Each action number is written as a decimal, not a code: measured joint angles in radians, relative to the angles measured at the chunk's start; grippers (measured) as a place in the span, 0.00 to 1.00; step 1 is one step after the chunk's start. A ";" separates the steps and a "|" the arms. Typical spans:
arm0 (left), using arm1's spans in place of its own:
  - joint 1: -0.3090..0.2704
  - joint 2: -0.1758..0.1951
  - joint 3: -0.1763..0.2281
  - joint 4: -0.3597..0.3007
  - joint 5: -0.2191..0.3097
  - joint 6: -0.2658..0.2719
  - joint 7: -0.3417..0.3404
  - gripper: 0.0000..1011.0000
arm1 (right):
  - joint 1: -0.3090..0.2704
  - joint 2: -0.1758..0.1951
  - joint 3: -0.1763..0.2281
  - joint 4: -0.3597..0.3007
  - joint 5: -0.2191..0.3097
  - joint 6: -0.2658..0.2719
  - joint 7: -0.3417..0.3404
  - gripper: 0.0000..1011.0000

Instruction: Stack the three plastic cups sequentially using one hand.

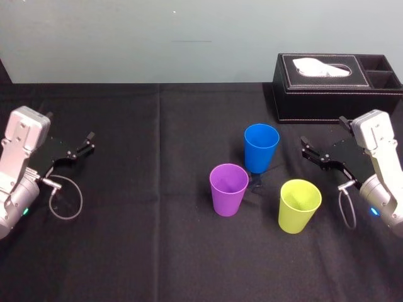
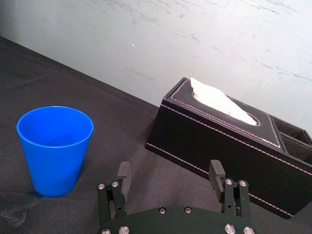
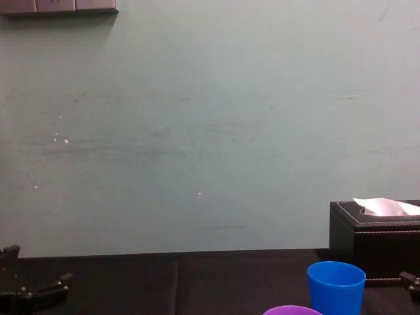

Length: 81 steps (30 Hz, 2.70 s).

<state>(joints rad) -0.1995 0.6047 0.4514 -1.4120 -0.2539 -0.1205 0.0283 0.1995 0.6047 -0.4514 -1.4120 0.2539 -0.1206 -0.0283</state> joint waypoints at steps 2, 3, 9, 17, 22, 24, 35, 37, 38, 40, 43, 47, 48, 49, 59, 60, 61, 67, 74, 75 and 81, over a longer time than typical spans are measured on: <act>0.000 0.000 0.000 0.000 0.000 0.000 0.000 1.00 | 0.000 0.000 0.000 0.000 0.000 0.000 0.000 0.99; 0.000 0.000 0.000 0.000 0.000 0.000 0.000 1.00 | 0.000 0.000 0.000 0.000 0.000 0.000 0.000 0.99; 0.000 0.000 0.000 0.000 0.000 0.000 0.000 1.00 | 0.000 0.000 0.000 0.000 0.000 0.000 0.000 0.99; 0.000 0.000 0.000 0.000 0.000 0.000 0.000 1.00 | 0.000 0.000 0.000 0.000 0.000 0.000 0.000 0.99; 0.000 0.000 0.000 0.000 0.000 0.000 0.000 1.00 | 0.000 0.000 0.000 0.000 0.000 0.000 0.000 0.99; 0.000 0.000 0.000 0.000 0.000 0.000 0.000 1.00 | 0.000 0.000 0.000 0.000 0.000 0.000 0.000 0.99; 0.000 0.000 0.000 0.000 0.000 0.000 0.000 1.00 | -0.021 -0.007 0.040 -0.009 0.021 -0.030 0.036 0.99; 0.000 0.000 0.000 0.000 0.000 0.000 0.000 1.00 | -0.031 -0.004 0.052 -0.025 0.025 -0.032 0.041 0.99; 0.000 0.000 0.000 0.000 0.000 0.000 0.000 1.00 | -0.035 -0.002 0.057 -0.032 0.027 -0.032 0.043 0.99; 0.000 0.000 0.000 0.000 0.000 0.000 0.000 1.00 | -0.046 0.004 0.067 -0.051 0.029 -0.031 0.046 0.99; 0.000 0.000 0.000 0.000 0.000 0.000 0.000 1.00 | -0.077 0.020 0.089 -0.096 0.038 -0.020 0.047 0.99; 0.000 0.000 0.000 0.000 0.000 0.000 0.000 1.00 | -0.146 0.052 0.132 -0.175 0.063 -0.006 0.053 0.99; 0.000 0.000 0.000 0.000 0.000 0.000 0.000 1.00 | -0.161 0.057 0.140 -0.189 0.069 -0.003 0.053 0.99; 0.000 0.000 0.000 0.000 0.000 0.000 0.000 1.00 | -0.176 0.063 0.149 -0.203 0.074 0.002 0.053 0.99; 0.000 0.000 0.000 0.000 0.000 0.000 0.000 1.00 | -0.398 0.120 0.249 -0.372 0.134 0.050 0.045 0.99; 0.000 0.000 0.000 0.000 0.000 0.000 0.000 1.00 | -0.412 0.122 0.252 -0.380 0.136 0.055 0.046 0.99; 0.000 0.000 0.000 0.000 0.000 0.000 0.000 1.00 | -0.426 0.126 0.254 -0.389 0.137 0.060 0.046 0.99; 0.000 0.000 0.000 0.000 0.000 0.000 0.000 1.00 | -0.526 0.139 0.272 -0.448 0.138 0.097 0.048 0.99; 0.000 0.000 0.000 0.000 0.000 0.000 0.000 1.00 | -0.625 0.133 0.308 -0.489 0.132 0.119 0.022 0.99; 0.000 0.000 0.000 0.000 0.000 0.000 0.000 1.00 | -0.632 0.132 0.311 -0.492 0.131 0.121 0.021 0.99; 0.000 0.000 0.000 0.000 0.000 0.000 0.000 1.00 | -0.652 0.118 0.318 -0.499 0.130 0.119 0.028 0.99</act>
<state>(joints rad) -0.1995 0.6047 0.4514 -1.4120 -0.2539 -0.1205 0.0283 -0.4521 0.7227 -0.1334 -1.9109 0.3835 -0.0013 0.0000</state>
